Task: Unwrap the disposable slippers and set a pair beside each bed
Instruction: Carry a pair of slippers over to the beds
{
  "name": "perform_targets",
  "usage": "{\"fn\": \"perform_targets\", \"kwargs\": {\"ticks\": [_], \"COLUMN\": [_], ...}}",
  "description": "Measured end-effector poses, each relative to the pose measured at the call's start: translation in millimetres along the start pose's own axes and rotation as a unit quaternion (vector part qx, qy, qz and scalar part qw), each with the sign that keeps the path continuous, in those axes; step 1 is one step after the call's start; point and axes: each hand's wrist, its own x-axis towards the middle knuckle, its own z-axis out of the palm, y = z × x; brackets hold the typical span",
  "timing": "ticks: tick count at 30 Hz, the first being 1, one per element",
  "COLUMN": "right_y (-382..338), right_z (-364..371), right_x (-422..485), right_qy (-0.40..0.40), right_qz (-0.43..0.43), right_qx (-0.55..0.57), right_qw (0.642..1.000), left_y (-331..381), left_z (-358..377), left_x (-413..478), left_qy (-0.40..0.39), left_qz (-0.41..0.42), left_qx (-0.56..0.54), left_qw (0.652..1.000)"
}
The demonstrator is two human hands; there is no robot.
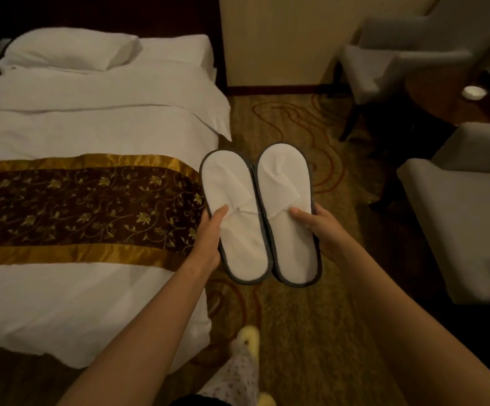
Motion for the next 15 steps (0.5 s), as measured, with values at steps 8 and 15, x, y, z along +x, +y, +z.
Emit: {"fn": "perform_targets", "kwargs": {"ticks": [8, 15], "right_y": [-55, -99], "right_z": [-15, -17], "right_x": [175, 305], "right_qy": [-0.044, -0.101], "right_qz": [0.03, 0.045], "right_qx": [-0.041, -0.077], "right_qw": [0.998, 0.991], "left_y": [13, 27], "left_z": [42, 66], "left_x": [147, 255], "left_qy": [0.055, 0.104], "left_qz": [-0.017, -0.034], "left_qx": [-0.02, -0.047], "left_qw": [0.998, 0.993]}}
